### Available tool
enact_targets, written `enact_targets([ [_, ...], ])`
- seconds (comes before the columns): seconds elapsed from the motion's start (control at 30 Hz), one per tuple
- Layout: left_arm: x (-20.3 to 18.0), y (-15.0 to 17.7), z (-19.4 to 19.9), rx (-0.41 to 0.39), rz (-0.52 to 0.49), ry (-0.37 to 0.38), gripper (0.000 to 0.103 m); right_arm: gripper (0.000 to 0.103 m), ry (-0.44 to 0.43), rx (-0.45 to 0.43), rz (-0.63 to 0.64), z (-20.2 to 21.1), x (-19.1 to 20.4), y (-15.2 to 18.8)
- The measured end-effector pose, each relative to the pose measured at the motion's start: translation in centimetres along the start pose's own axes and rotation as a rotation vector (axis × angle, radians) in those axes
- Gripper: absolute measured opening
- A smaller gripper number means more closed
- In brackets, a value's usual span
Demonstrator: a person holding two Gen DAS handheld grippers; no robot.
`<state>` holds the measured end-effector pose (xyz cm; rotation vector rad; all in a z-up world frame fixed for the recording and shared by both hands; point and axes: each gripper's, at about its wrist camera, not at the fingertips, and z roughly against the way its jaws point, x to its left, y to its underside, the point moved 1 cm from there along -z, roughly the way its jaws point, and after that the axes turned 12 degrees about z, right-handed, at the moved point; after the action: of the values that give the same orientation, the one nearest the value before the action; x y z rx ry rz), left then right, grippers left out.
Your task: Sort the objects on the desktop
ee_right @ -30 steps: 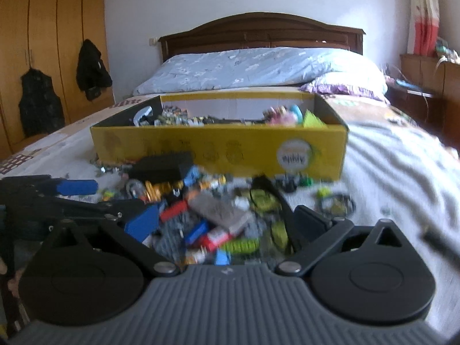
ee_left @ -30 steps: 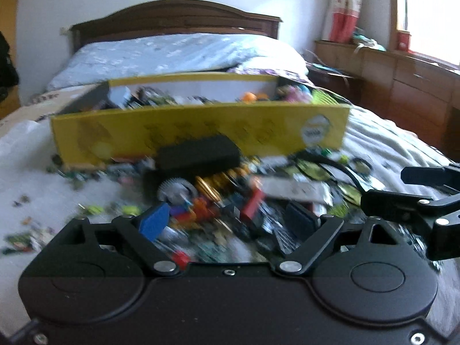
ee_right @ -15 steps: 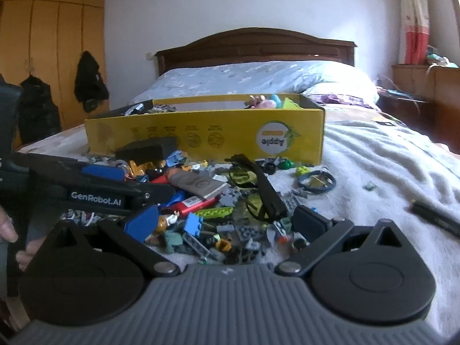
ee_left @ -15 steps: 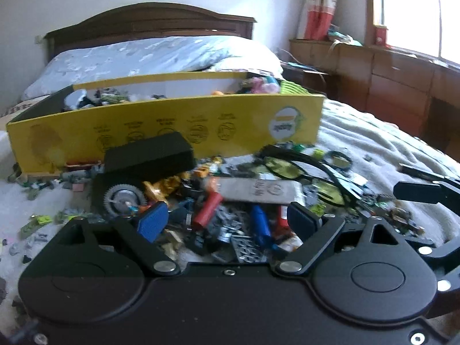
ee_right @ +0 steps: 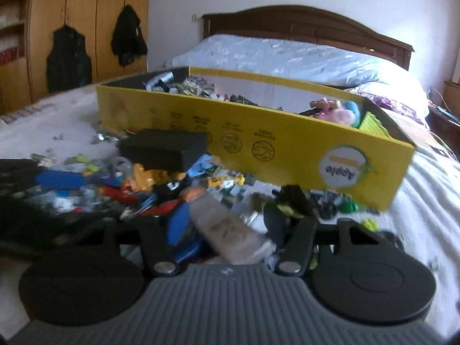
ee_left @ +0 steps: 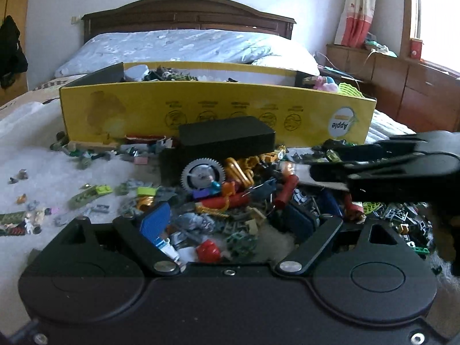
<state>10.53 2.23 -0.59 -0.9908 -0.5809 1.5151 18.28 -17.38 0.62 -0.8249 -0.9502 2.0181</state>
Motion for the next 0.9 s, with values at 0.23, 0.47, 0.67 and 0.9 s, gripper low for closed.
enact_targets([
  [0.23, 0.8, 0.2, 0.8, -0.013, 0.030, 0.047, 0.087, 0.040, -0.242, 0.025, 0.009, -0.4, 0.2, 0.8],
  [0.47, 0.8, 0.7, 2.4, -0.022, 0.026, 0.109, 0.087, 0.036, -0.380, -0.017, 0.080, 2.8, 2.1, 2.1],
  [0.67, 0.3, 1.0, 4.0, -0.031, 0.002, 0.146, 0.087, 0.037, -0.432, -0.045, 0.107, 4.7, 3.9, 2.7],
  [0.9, -0.3, 1.6, 5.2, -0.004, -0.043, 0.234, 0.089, 0.063, -0.396, -0.087, 0.109, 7.6, 4.3, 3.8],
])
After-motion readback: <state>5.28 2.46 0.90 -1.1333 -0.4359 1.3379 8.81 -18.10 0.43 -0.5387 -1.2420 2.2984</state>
